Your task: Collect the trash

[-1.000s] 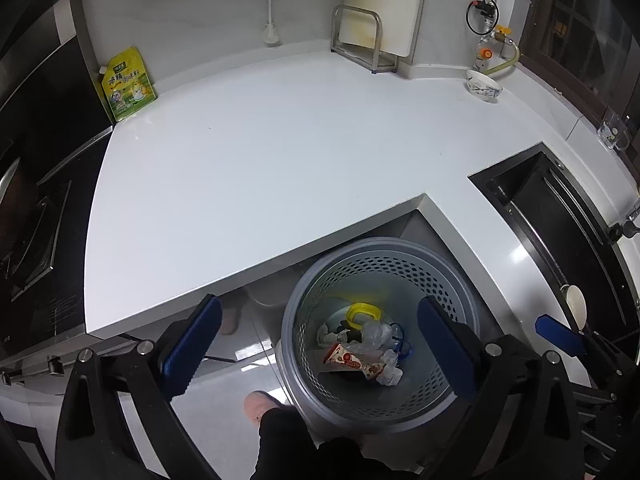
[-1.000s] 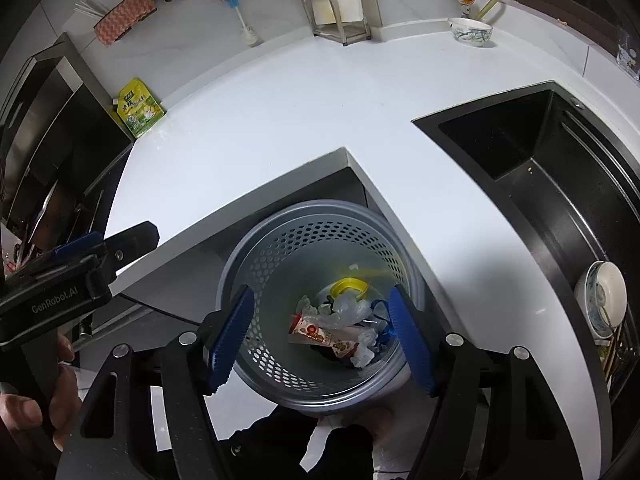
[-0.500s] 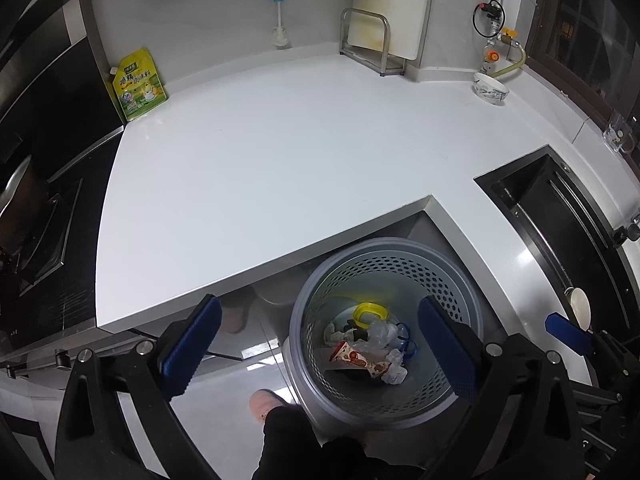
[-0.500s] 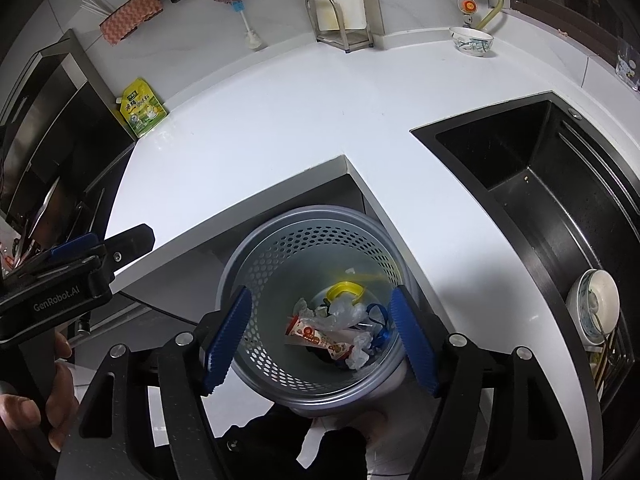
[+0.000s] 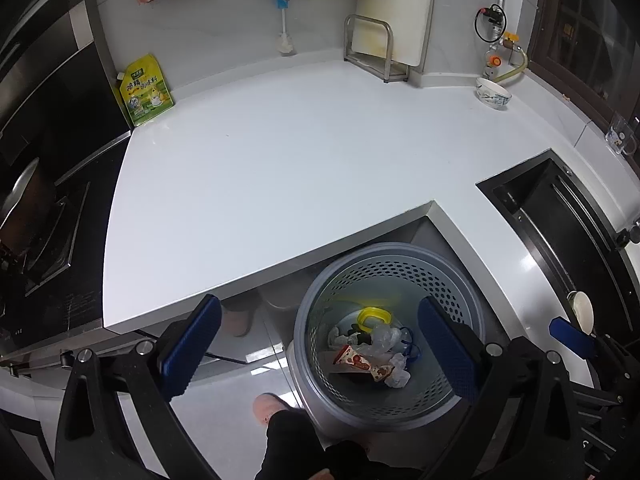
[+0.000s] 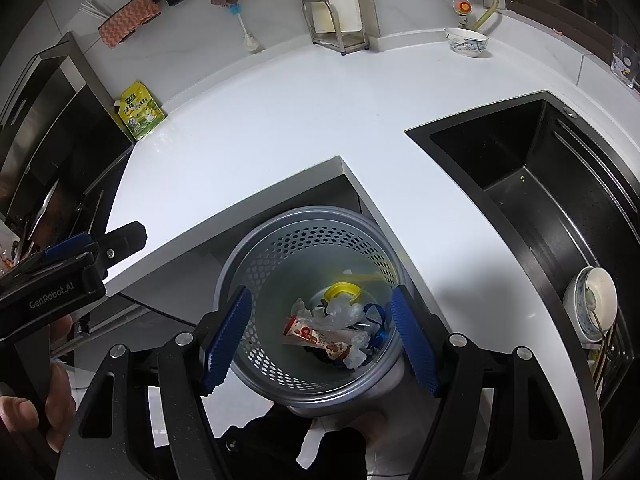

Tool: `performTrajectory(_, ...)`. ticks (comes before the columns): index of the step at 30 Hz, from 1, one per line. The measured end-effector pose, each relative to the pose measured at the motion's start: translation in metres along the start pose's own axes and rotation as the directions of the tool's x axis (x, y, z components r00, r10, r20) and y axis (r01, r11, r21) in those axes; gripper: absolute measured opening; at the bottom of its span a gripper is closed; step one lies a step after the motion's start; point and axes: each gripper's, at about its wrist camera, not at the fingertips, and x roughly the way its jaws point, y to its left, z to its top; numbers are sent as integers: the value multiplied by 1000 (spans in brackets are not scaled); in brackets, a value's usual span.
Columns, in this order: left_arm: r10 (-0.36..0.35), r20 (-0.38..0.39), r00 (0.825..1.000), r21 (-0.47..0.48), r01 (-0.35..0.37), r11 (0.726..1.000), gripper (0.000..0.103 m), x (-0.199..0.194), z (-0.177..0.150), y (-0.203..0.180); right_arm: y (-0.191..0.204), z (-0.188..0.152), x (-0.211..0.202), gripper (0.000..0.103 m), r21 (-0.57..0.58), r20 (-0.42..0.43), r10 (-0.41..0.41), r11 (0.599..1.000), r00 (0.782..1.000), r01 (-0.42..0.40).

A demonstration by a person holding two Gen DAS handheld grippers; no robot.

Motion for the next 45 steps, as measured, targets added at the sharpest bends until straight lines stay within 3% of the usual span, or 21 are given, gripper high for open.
performTrajectory(45, 21, -24, 999, 15, -21, 1000, 97, 5, -3, 2, 1, 2, -1, 69, -5, 9, -10, 1000, 1000, 10)
